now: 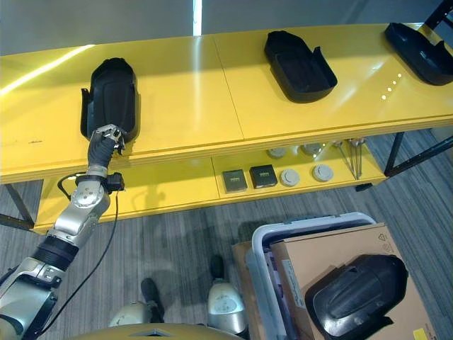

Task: Move parts from the plastic box to the shelf.

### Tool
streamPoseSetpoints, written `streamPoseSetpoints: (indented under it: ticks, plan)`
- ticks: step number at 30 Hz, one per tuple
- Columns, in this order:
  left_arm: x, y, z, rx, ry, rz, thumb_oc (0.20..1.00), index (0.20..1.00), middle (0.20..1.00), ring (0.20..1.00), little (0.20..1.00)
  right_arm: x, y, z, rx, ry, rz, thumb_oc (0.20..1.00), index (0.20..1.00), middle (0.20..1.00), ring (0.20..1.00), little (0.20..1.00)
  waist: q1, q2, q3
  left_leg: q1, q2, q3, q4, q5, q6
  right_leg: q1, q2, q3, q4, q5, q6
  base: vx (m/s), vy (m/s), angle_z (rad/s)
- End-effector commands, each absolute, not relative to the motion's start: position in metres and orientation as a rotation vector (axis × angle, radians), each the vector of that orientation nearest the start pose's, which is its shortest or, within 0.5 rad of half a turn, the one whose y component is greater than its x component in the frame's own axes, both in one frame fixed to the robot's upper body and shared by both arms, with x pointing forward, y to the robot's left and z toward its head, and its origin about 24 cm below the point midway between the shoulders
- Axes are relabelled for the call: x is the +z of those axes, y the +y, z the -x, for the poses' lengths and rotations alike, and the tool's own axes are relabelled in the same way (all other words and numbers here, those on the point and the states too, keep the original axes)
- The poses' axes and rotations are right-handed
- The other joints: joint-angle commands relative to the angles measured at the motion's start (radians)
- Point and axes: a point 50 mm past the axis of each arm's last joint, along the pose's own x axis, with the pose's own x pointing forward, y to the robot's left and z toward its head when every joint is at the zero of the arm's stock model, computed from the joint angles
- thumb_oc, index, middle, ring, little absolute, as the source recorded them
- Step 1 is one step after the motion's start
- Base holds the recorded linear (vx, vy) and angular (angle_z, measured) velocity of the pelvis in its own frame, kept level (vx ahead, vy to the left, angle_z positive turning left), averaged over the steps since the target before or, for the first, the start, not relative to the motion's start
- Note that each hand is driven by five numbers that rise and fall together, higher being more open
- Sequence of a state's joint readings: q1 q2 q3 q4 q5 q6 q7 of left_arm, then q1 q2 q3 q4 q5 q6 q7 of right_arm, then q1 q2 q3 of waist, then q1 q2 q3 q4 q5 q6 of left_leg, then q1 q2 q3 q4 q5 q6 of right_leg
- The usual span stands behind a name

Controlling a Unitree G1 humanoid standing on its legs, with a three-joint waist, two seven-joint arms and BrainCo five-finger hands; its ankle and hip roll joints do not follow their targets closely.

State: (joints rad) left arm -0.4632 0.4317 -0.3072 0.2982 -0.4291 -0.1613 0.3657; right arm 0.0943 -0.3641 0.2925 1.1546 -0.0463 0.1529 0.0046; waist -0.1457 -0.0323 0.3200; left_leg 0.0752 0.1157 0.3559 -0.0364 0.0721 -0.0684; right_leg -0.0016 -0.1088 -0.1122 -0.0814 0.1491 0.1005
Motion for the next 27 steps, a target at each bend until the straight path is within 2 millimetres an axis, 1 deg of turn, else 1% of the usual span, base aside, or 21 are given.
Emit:
streamPoseSetpoints:
  ticks: [1, 3, 9, 15, 17, 22, 25, 27]
  plan:
    - [0.140, 0.181, -0.346, 0.141, -0.321, -0.055, 0.200, 0.200, 0.200, 0.200, 0.200, -0.154, -0.285, -0.030, 0.082, 1.494, 0.611, 1.000, 1.000, 1.000, 1.000, 1.000, -0.005, 0.014, -0.014, -0.089, 0.080, 0.005, 0.186, -0.126, -0.022, -0.015, -0.037, 0.003, 0.100, -0.131, 0.057, 0.03, 0.002, -0.03]
    - [0.132, 0.190, -0.352, 0.188, -0.274, -0.063, 0.200, 0.200, 0.200, 0.200, 0.200, -0.154, -0.286, -0.031, 0.085, 1.495, 0.613, 1.000, 1.000, 1.000, 1.000, 1.000, -0.011, 0.013, -0.014, -0.093, 0.085, 0.011, 0.193, -0.127, -0.023, -0.022, -0.036, 0.009, 0.105, -0.133, 0.055, 0.02, 0.003, -0.08]
    - [0.123, 0.206, -0.362, 0.262, -0.203, -0.073, 0.200, 0.200, 0.200, 0.200, 0.200, -0.153, -0.285, -0.036, 0.092, 1.481, 0.613, 1.000, 1.000, 1.000, 1.000, 1.000, -0.024, 0.007, -0.004, -0.118, 0.096, 0.014, 0.219, -0.133, -0.022, -0.045, -0.034, 0.016, 0.121, -0.138, 0.052, -0.01, -0.005, -0.04]
    - [0.125, 0.218, -0.369, 0.311, -0.191, -0.095, 0.200, 0.200, 0.200, 0.200, 0.200, -0.153, -0.283, -0.043, 0.104, 1.458, 0.623, 1.000, 1.000, 1.000, 1.000, 1.000, -0.031, 0.000, 0.010, -0.148, 0.108, 0.011, 0.245, -0.135, -0.024, -0.069, -0.030, 0.022, 0.134, -0.139, 0.048, -0.02, -0.008, -0.03]
    - [0.127, 0.218, -0.370, 0.313, -0.195, -0.099, 0.200, 0.200, 0.200, 0.200, 0.200, -0.153, -0.283, -0.044, 0.105, 1.454, 0.624, 1.000, 1.000, 1.000, 1.000, 1.000, -0.032, 0.000, 0.012, -0.153, 0.110, 0.010, 0.250, -0.136, -0.024, -0.073, -0.029, 0.023, 0.137, -0.140, 0.047, -0.02, -0.006, 0.00]
    - [0.142, 0.217, -0.374, 0.283, -0.251, -0.107, 0.200, 0.200, 0.200, 0.200, 0.200, -0.153, -0.282, -0.049, 0.116, 1.439, 0.634, 1.000, 1.000, 1.000, 1.000, 1.000, -0.031, -0.003, 0.021, -0.168, 0.113, 0.004, 0.258, -0.137, -0.024, -0.083, -0.024, 0.025, 0.141, -0.141, 0.043, -0.02, -0.009, -0.02]
    - [0.152, 0.208, -0.374, 0.223, -0.315, -0.113, 0.200, 0.200, 0.200, 0.200, 0.200, -0.153, -0.281, -0.049, 0.117, 1.436, 0.632, 1.000, 1.000, 1.000, 1.000, 1.000, -0.027, -0.005, 0.023, -0.169, 0.113, 0.002, 0.258, -0.135, -0.024, -0.080, -0.022, 0.023, 0.138, -0.140, 0.041, 0.00, 0.000, 0.00]
    - [0.160, 0.199, -0.372, 0.169, -0.370, -0.102, 0.200, 0.200, 0.200, 0.200, 0.200, -0.154, -0.280, -0.049, 0.115, 1.435, 0.629, 1.000, 1.000, 1.000, 1.000, 1.000, -0.023, -0.004, 0.023, -0.167, 0.112, 0.001, 0.254, -0.134, -0.024, -0.077, -0.023, 0.022, 0.133, -0.139, 0.040, -0.02, -0.010, 0.04]
